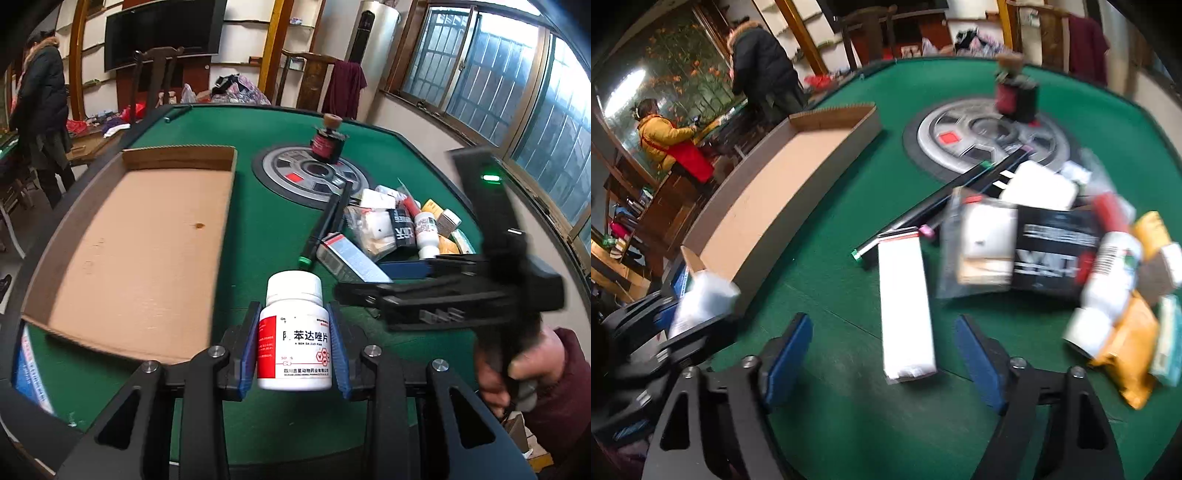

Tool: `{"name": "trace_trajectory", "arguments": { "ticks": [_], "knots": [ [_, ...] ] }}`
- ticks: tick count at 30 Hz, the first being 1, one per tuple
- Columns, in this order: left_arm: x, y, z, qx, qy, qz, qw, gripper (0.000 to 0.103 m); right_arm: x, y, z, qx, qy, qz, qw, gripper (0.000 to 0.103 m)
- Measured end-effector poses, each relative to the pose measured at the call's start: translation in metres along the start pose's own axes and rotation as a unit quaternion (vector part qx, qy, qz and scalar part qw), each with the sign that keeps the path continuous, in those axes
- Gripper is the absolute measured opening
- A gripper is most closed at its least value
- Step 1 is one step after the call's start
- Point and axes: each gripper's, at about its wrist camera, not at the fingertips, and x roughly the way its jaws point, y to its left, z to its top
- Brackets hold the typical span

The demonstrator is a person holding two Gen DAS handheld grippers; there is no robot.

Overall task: Organize objects
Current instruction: 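Carry the white pill bottle in the left gripper while the right gripper grasps a white box, then lower the white bottle and white box into the cardboard tray and open both grippers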

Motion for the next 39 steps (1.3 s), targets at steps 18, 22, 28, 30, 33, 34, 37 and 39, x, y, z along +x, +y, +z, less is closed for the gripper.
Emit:
{"name": "trace_trajectory", "arguments": {
  "ticks": [18,22,28,30,33,34,37,39],
  "knots": [
    [-0.079,0.047,0.03,-0.035,-0.072,-0.04,0.996,0.033,-0.066,0.058,0.028,-0.024,-0.062,0.026,0.997,0.03],
    [-0.124,0.063,0.079,-0.034,-0.111,-0.035,0.9927,0.033,-0.137,0.084,0.081,-0.034,-0.116,0.118,0.986,0.03],
    [-0.127,0.081,0.163,-0.018,-0.118,0.047,0.9917,0.034,-0.19,0.124,0.173,-0.019,-0.165,0.207,0.964,0.03],
    [-0.101,0.09,0.179,-0.019,-0.107,0.078,0.991,0.033,-0.173,0.127,0.2,0.01,-0.16,0.221,0.962,0.03],
    [-0.055,0.112,0.181,-0.041,-0.082,0.089,0.9918,0.033,-0.108,0.12,0.219,0.056,-0.122,0.18,0.974,0.03],
    [-0.037,0.12,0.179,-0.054,-0.069,0.082,0.9928,0.033,-0.073,0.113,0.219,0.079,-0.096,0.162,0.979,0.03],
    [0.012,0.137,0.164,-0.072,-0.038,0.084,0.9931,0.033,-0.009,0.097,0.212,0.11,-0.053,0.121,0.985,0.03],
    [0.044,0.145,0.153,-0.079,-0.019,0.071,0.9941,0.033,0.025,0.085,0.213,0.124,-0.032,0.095,0.987,0.03]
  ]
}}
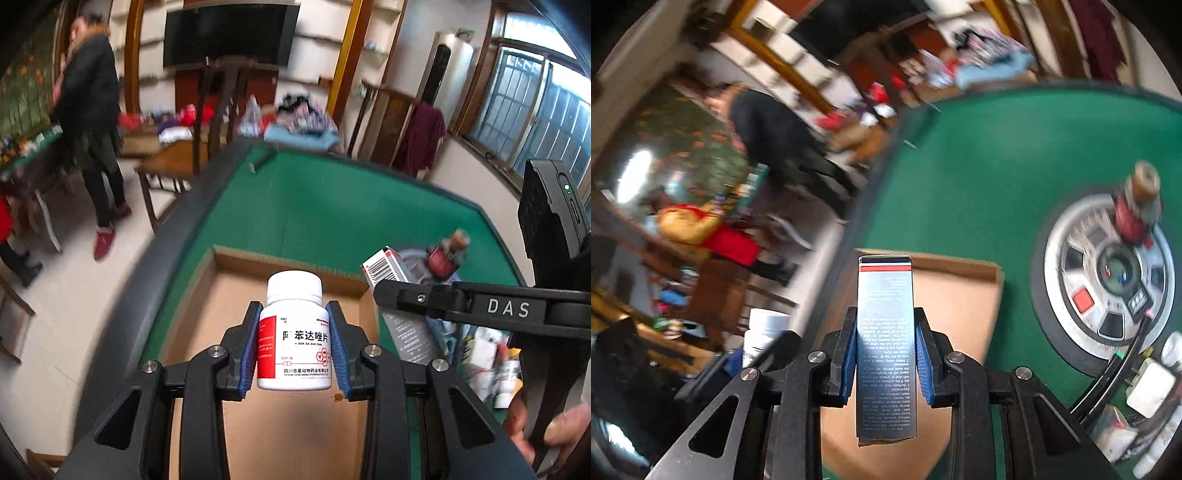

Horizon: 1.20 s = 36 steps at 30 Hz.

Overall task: Organize objects
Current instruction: 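Lower the white bottle and white box into the cardboard tray and open both grippers, then move the left gripper back to the black markers on the table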

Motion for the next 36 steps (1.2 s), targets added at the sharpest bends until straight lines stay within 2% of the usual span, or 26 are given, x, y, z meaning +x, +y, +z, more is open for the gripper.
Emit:
{"name": "trace_trajectory", "arguments": {
  "ticks": [3,6,12,14,15,16,18,20,22,24,25,27,29,36],
  "knots": [
    [0.04,0.005,-0.008,-0.018,0.02,-0.005,0.9996,0.033,0.035,-0.017,-0.001,0.02,0.019,-0.022,0.999,0.03],
    [0.067,0.006,-0.012,-0.029,0.034,-0.014,0.9989,0.033,0.048,-0.017,0.002,0.013,0.02,-0.043,0.999,0.03],
    [0.092,-0.001,-0.018,-0.024,0.037,-0.026,0.9987,0.034,0.075,-0.015,0.005,-0.003,0.022,-0.082,0.996,0.031],
    [0.096,-0.002,-0.017,-0.023,0.036,-0.035,0.9985,0.045,0.082,-0.023,0.004,-0.004,0.02,-0.102,0.995,0.037],
    [0.097,-0.003,-0.017,-0.023,0.034,-0.034,0.9986,0.053,0.084,-0.025,0.005,0.0,0.021,-0.111,0.994,0.045],
    [0.097,-0.003,-0.017,-0.025,0.031,-0.032,0.9987,0.057,0.084,-0.027,0.006,0.005,0.019,-0.101,0.995,0.049],
    [0.094,-0.001,-0.018,-0.031,0.03,-0.04,0.9983,0.06,0.076,-0.035,0.003,0.013,0.012,-0.092,0.996,0.051],
    [0.088,-0.001,-0.021,-0.039,0.029,-0.029,0.9984,0.063,0.063,-0.034,0.0,0.009,-0.003,-0.088,0.996,0.054],
    [0.078,0.003,-0.032,-0.06,0.021,-0.031,0.9975,0.071,0.036,-0.03,-0.005,-0.007,-0.036,-0.087,0.996,0.07],
    [0.073,0.006,-0.043,-0.088,0.034,-0.037,0.9949,0.072,0.017,-0.031,-0.012,-0.017,-0.061,-0.085,0.994,0.081],
    [0.071,0.008,-0.048,-0.105,0.038,-0.043,0.9928,0.072,0.004,-0.031,-0.018,-0.022,-0.076,-0.084,0.993,0.084],
    [0.068,0.01,-0.058,-0.13,0.048,-0.058,0.9887,0.072,-0.016,-0.033,-0.031,-0.026,-0.094,-0.079,0.992,0.084],
    [0.062,0.006,-0.065,-0.128,0.045,-0.046,0.9897,0.072,-0.027,-0.036,-0.044,-0.024,-0.1,-0.074,0.992,0.084],
    [0.046,-0.011,-0.085,-0.12,0.052,-0.057,0.9898,0.072,-0.058,-0.062,-0.1,0.022,-0.108,-0.031,0.993,0.084]
  ]
}}
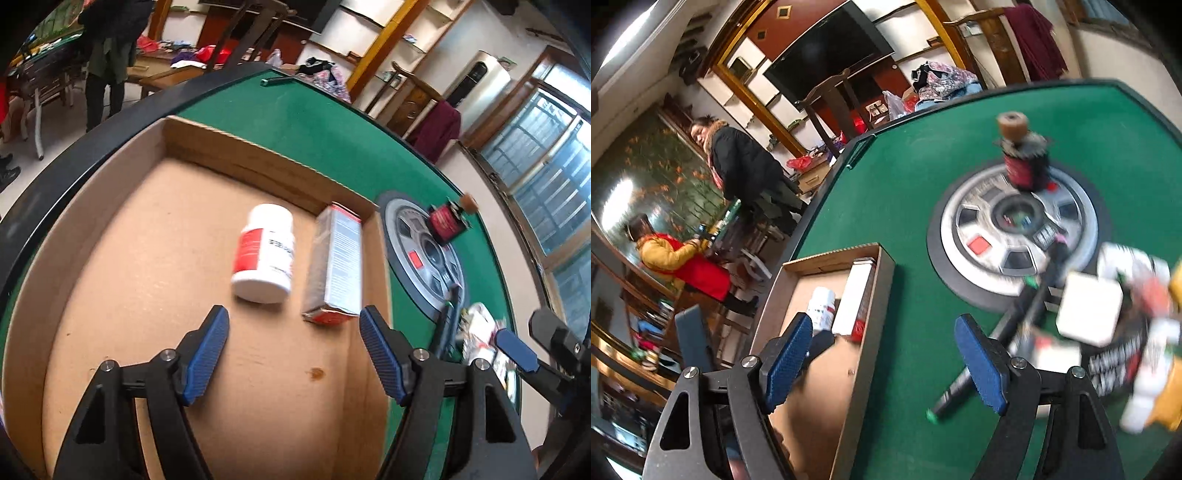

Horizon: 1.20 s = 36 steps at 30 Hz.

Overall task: Organize objects
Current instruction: 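Move the left gripper back to the black markers on the table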

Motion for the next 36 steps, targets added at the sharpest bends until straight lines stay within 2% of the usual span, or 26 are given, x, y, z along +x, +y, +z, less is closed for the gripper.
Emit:
{"name": "trace_trajectory", "arguments": {
  "ticks": [4,7,9,11,13,15,17,18,19,21,24,26,27,32,35,36],
  "knots": [
    [-0.012,-0.001,-0.009,0.0,-0.013,-0.006,0.9999,0.072,-0.028,-0.015,-0.016,-0.004,-0.013,0.002,1.0,0.084],
    [-0.03,-0.008,-0.012,0.008,-0.047,0.001,0.9989,0.073,-0.051,-0.025,-0.024,-0.022,-0.034,-0.016,0.999,0.086],
    [-0.046,-0.019,-0.015,0.013,-0.064,-0.012,0.9978,0.073,-0.061,-0.03,-0.02,-0.024,-0.042,-0.022,0.999,0.087],
    [-0.059,-0.033,-0.018,0.023,-0.073,-0.025,0.9967,0.076,-0.074,-0.038,-0.017,-0.029,-0.053,-0.038,0.997,0.089],
    [-0.07,-0.054,-0.024,0.047,-0.088,-0.026,0.9946,0.083,-0.085,-0.045,-0.013,-0.045,-0.072,-0.074,0.994,0.089],
    [-0.075,-0.077,-0.031,0.08,-0.096,-0.014,0.992,0.085,-0.1,-0.045,-0.009,-0.076,-0.111,-0.127,0.983,0.09],
    [-0.075,-0.092,-0.038,0.098,-0.092,-0.011,0.9908,0.085,-0.116,-0.04,-0.01,-0.111,-0.164,-0.171,0.965,0.096],
    [-0.074,-0.1,-0.041,0.103,-0.085,-0.015,0.9909,0.085,-0.124,-0.037,-0.013,-0.126,-0.19,-0.186,0.956,0.103],
    [-0.071,-0.106,-0.043,0.105,-0.079,-0.02,0.9911,0.085,-0.134,-0.037,-0.016,-0.142,-0.228,-0.197,0.943,0.103],
    [-0.065,-0.113,-0.05,0.105,-0.064,-0.03,0.992,0.085,-0.142,-0.045,-0.016,-0.14,-0.252,-0.189,0.939,0.103],
    [-0.055,-0.118,-0.054,0.108,-0.048,-0.023,0.9928,0.085,-0.138,-0.078,-0.001,-0.087,-0.224,-0.214,0.947,0.103],
    [-0.051,-0.118,-0.055,0.11,-0.044,-0.01,0.9929,0.085,-0.13,-0.105,0.015,-0.056,-0.19,-0.206,0.958,0.103],
    [-0.049,-0.118,-0.056,0.113,-0.042,-0.003,0.9927,0.085,-0.127,-0.118,0.02,-0.047,-0.184,-0.207,0.96,0.103],
    [-0.03,-0.124,-0.057,0.142,-0.03,0.03,0.989,0.085,-0.123,-0.165,0.031,-0.035,-0.198,-0.257,0.945,0.103],
    [-0.01,-0.134,-0.057,0.162,-0.011,0.036,0.9861,0.085,-0.12,-0.194,0.028,-0.004,-0.199,-0.256,0.946,0.103],
    [0.0,-0.141,-0.058,0.182,-0.001,0.043,0.9824,0.085,-0.116,-0.204,0.028,0.008,-0.185,-0.252,0.95,0.103]
  ]
}}
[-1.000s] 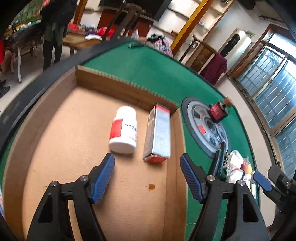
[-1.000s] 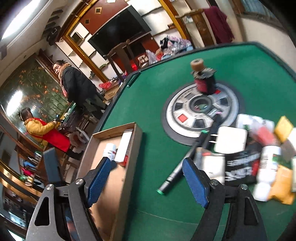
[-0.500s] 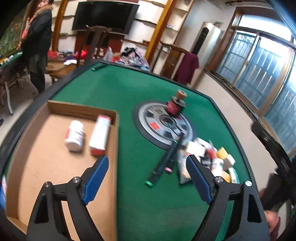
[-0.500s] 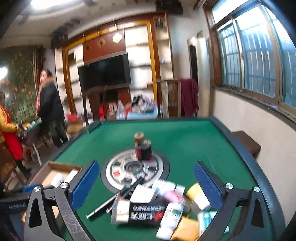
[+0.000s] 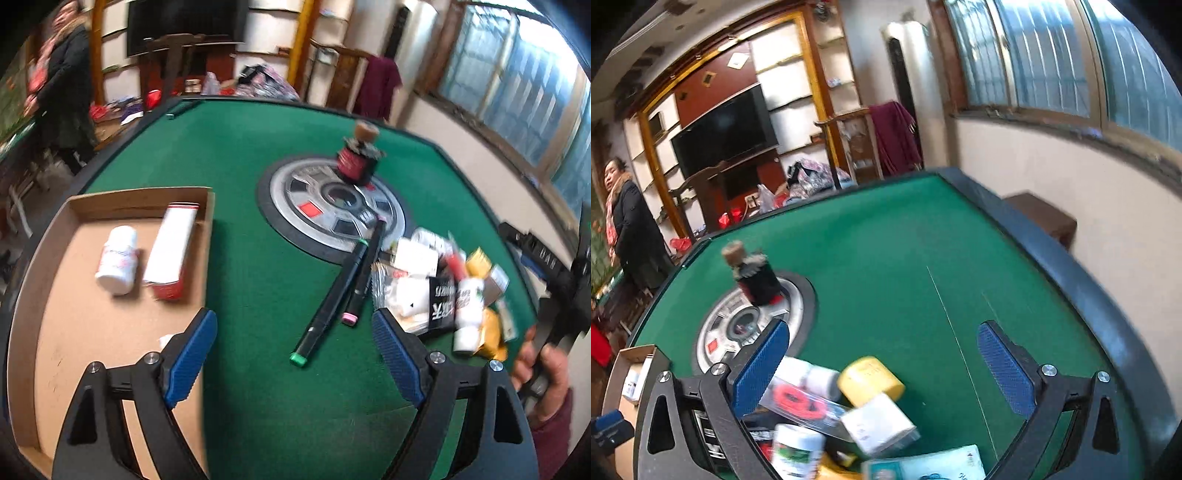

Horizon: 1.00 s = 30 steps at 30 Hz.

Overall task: Organize objects
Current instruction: 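Move the left gripper back to the black markers on the table, then grasp a black marker with the left gripper and lift it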

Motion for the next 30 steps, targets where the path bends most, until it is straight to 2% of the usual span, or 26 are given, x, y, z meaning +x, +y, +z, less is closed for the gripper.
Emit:
{"name": "trace_trajectory", "arguments": {
  "ticks": [2,4,5,6,7,11,14,16,20,25,30],
  "knots": [
    [0.014,-0.012,0.0,0.035,0.015,0.022,0.999,0.083,0.007,-0.001,0.0,0.007,0.02,0.012,1.0,0.103],
    [0.026,-0.023,-0.002,0.065,0.029,0.041,0.9966,0.062,0.006,-0.001,0.0,0.009,0.019,0.017,1.0,0.103],
    [0.032,-0.025,-0.003,0.071,0.039,0.04,0.9959,0.056,0.004,0.001,-0.002,0.006,0.018,0.019,1.0,0.103],
    [0.039,-0.026,-0.003,0.07,0.054,0.033,0.9956,0.046,0.004,0.003,-0.002,0.003,0.018,0.023,1.0,0.103],
    [0.043,-0.025,-0.004,0.067,0.062,0.031,0.9954,0.041,0.004,0.006,-0.004,-0.001,0.019,0.027,0.999,0.103],
    [0.06,-0.03,-0.002,0.077,0.074,0.033,0.9937,0.031,0.008,0.018,-0.009,-0.014,0.032,0.039,0.999,0.103],
    [0.065,-0.034,0.003,0.086,0.067,0.034,0.9935,0.024,0.009,0.023,-0.012,-0.017,0.034,0.039,0.998,0.103],
    [0.065,-0.036,0.004,0.084,0.061,0.031,0.9941,0.015,0.009,0.025,-0.014,-0.019,0.035,0.039,0.998,0.103],
    [0.058,-0.033,-0.002,0.074,0.059,0.027,0.9951,0.014,0.012,0.026,-0.017,-0.02,0.042,0.035,0.998,0.103],
    [0.04,-0.027,-0.02,0.04,0.079,-0.002,0.9961,0.015,0.015,0.026,-0.018,-0.017,0.05,0.035,0.998,0.103],
    [0.046,-0.037,-0.016,0.05,0.08,0.021,0.9953,0.017,0.015,0.029,-0.02,-0.02,0.054,0.037,0.998,0.103]
  ]
}}
